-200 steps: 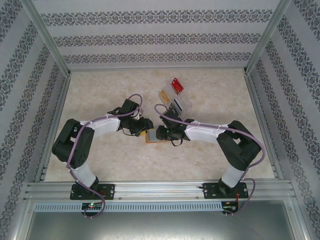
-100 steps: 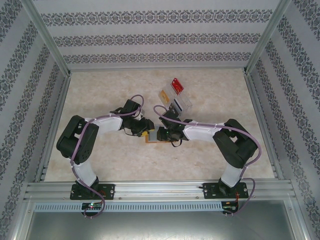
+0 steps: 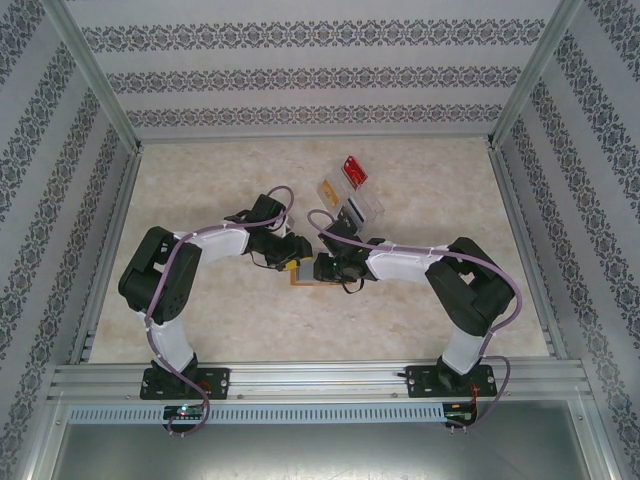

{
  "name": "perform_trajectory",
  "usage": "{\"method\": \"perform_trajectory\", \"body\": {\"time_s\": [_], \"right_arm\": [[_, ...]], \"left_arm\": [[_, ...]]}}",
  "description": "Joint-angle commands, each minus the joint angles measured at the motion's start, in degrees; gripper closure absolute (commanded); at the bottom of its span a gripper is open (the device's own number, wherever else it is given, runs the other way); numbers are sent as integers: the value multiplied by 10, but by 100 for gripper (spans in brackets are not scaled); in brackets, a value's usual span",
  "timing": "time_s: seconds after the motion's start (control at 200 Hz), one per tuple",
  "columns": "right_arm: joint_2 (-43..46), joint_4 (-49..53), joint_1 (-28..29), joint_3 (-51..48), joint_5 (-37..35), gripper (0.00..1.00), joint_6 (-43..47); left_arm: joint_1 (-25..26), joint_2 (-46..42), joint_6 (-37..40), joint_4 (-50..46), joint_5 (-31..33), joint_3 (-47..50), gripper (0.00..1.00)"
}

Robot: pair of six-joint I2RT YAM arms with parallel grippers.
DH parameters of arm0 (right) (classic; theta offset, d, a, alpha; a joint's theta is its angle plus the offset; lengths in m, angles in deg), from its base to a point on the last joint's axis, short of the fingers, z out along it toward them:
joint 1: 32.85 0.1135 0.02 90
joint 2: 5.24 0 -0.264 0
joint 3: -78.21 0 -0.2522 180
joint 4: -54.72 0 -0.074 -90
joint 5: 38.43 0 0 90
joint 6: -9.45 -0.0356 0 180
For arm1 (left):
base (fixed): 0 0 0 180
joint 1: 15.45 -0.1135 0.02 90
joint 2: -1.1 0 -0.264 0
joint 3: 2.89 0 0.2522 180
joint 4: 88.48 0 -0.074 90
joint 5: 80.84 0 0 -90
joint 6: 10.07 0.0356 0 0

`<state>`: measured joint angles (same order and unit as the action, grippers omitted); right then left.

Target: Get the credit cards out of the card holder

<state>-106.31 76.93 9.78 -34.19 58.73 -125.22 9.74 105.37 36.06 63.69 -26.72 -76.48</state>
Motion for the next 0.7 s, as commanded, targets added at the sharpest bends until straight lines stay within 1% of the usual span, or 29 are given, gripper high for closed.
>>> {"method": "perform_trajectory", "body": {"time_s": [0.0, 0.13, 0.28, 0.375, 0.455, 0.694], "right_arm": [[-19, 12, -8, -16, -4, 74, -5], [-21, 12, -10, -20, -5, 75, -6], [-25, 7, -9, -21, 1, 75, -8], [-26, 6, -9, -21, 1, 75, -8], [-26, 6, -9, -22, 0, 76, -9], [-27, 6, -10, -25, -3, 77, -10]], "left_arm": [[6, -14, 38, -57, 42, -12, 52], [9, -22, 54, -75, 55, -18, 52], [17, -7, 61, -72, 41, -25, 54], [20, -4, 59, -64, 33, -27, 57], [21, -6, 61, -68, 41, -31, 59], [22, -43, 73, -92, 85, -34, 59]]}}
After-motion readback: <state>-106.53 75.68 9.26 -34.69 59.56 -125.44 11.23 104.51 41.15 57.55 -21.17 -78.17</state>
